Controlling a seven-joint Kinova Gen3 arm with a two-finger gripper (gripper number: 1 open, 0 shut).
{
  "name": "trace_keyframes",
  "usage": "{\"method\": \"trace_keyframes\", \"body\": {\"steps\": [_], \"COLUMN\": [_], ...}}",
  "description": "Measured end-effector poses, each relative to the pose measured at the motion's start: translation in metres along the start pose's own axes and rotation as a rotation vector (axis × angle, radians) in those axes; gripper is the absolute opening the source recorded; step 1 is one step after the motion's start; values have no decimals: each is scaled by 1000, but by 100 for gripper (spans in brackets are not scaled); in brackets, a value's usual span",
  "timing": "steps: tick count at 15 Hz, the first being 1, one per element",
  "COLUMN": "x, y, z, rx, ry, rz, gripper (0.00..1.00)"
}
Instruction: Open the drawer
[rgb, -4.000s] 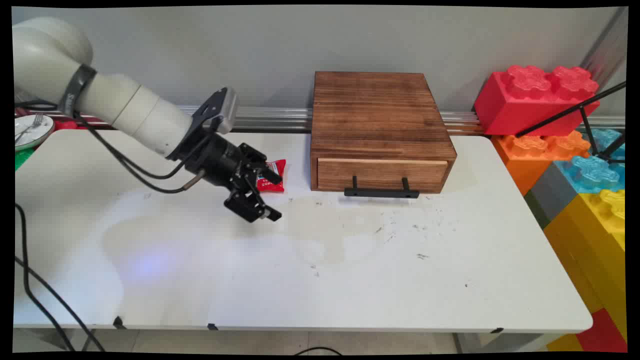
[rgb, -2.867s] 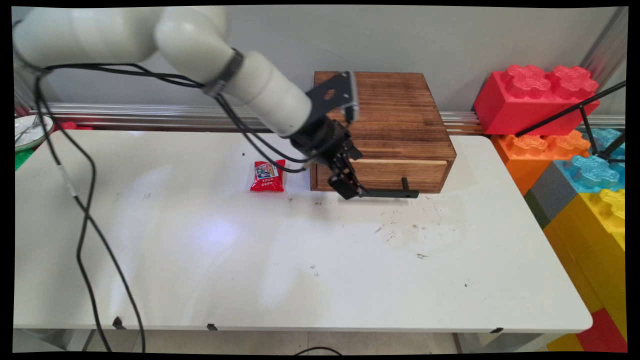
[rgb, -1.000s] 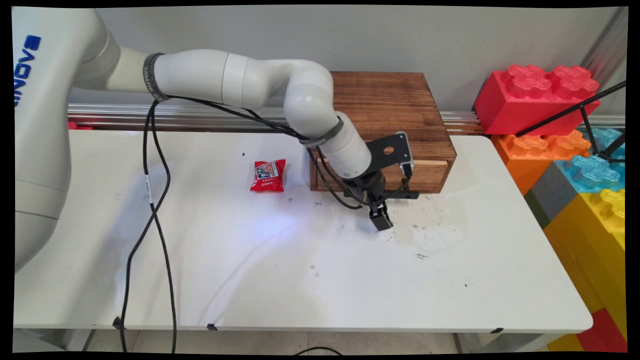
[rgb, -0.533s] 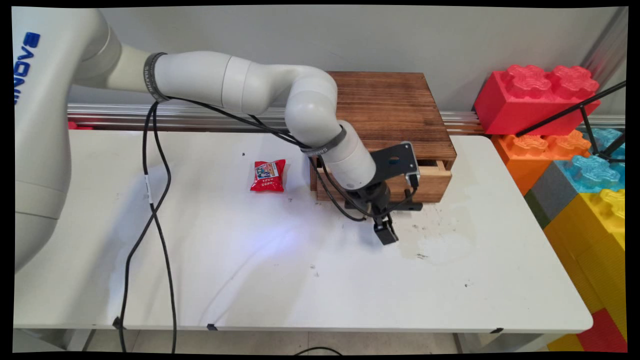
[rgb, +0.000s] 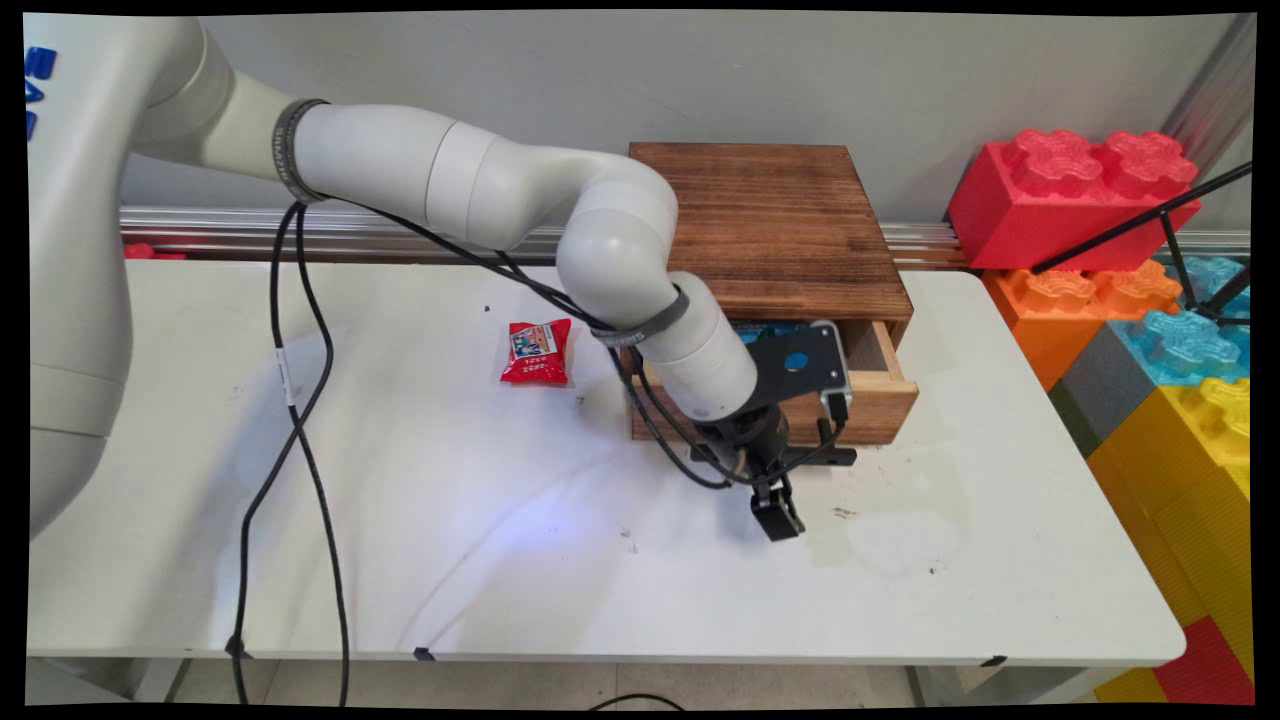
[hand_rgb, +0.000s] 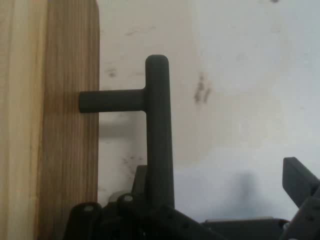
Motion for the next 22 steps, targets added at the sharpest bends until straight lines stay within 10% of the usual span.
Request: {"method": "trace_keyframes", "body": {"steps": [22], "x": [6], "y": [115], "z": [-16], "rx": [-133], "ry": [47], "rz": [88], "gripper": [100]}}
